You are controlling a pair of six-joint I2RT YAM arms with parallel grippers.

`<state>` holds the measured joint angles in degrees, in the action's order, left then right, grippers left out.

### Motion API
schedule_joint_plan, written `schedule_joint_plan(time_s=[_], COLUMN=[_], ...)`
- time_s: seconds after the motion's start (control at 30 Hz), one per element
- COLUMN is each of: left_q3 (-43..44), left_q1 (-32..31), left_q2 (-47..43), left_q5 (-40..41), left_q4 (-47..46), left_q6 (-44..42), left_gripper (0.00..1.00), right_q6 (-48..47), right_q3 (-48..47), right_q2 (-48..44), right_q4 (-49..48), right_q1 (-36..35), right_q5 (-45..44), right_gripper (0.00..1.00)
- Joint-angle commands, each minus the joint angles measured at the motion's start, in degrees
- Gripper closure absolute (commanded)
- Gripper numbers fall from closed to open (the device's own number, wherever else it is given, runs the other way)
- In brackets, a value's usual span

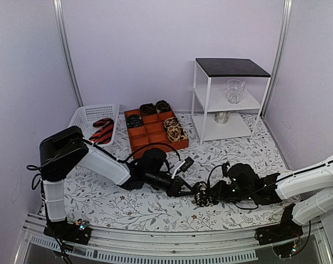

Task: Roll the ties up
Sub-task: Roll the tie at the center of the board.

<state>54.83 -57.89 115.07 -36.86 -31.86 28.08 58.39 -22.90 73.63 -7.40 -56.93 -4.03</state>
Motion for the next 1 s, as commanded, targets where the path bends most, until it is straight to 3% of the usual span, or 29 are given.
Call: schedule_joint_plan(time_s=[0.0, 0.13, 0.6, 0.77, 0.97], left_q3=[2.04, 3.09, 6.07, 7.16, 7.75], left_q1=[-0.21, -0.30, -0.46, -0.48, -0.65], left_q2=[0.98, 1.68, 2.62, 2.95, 3.42], left_q5=[-1.02, -0.93, -0.34, -0.16, 0.16], left_q4=[0.73, 1.58, 4.21, 5.19, 5.58], left_q6=[-0.97, -1.01, -1.44, -1.70, -1.67], left_gripper=[1.00, 1.00, 1.00, 1.00, 1.00], right_q6=[-1.55, -1.90, -0.95, -1.47, -0.82], right_q3=[1.10, 1.29, 2.11, 2.32, 2.74], right_q2=[-1.41, -2.18, -8.77, -11.67, -7.84], right_q4=[-0.87, -0.66, 5.38, 6.47, 3.31], right_q1=[0.15, 0.19, 1.26, 1.35, 1.29], right_q5=[-2.23, -3.15, -8.02, -7.45, -2.71], right_gripper=[0.82, 0.82, 0.65, 0.72, 0.79])
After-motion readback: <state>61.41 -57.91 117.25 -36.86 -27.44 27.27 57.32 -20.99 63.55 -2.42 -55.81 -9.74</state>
